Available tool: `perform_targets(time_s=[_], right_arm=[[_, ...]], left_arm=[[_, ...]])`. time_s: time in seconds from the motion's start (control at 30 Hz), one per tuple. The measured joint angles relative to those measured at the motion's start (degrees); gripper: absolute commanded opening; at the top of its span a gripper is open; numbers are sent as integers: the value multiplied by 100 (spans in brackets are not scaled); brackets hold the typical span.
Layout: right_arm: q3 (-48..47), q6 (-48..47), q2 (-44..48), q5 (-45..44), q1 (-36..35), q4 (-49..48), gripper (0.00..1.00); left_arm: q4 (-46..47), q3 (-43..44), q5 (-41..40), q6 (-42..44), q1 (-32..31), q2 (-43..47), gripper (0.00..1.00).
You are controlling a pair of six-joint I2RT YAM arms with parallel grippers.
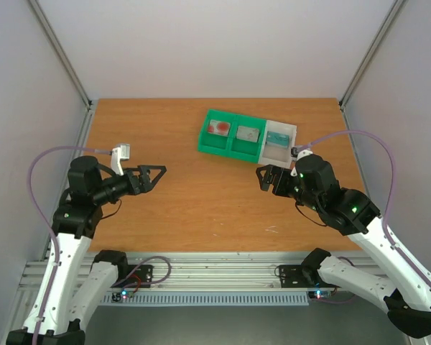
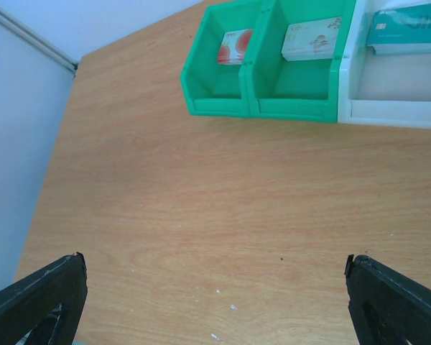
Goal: Take the credit cards out of the card holder
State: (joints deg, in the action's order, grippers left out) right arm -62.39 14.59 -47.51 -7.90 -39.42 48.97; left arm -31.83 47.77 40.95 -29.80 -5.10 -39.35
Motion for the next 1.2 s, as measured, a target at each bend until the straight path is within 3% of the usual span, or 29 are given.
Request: perform_targets(time_s=[0.5, 0.83, 1.0, 1.2], right_arm=[[0, 42, -304, -374, 0, 129, 98], [-249, -44, -1624, -1449, 170, 761, 98], [-437, -68, -2334, -2146, 341, 1078, 90], [-472, -131, -3101, -2723, 916, 1220, 73]], left_arm=[[-72, -57, -155, 13, 0, -175, 99], [-42, -299, -42, -2, -114, -433, 99], [-39, -299, -63, 203, -293, -439, 99], [-197, -286, -315, 457, -367, -535, 99]])
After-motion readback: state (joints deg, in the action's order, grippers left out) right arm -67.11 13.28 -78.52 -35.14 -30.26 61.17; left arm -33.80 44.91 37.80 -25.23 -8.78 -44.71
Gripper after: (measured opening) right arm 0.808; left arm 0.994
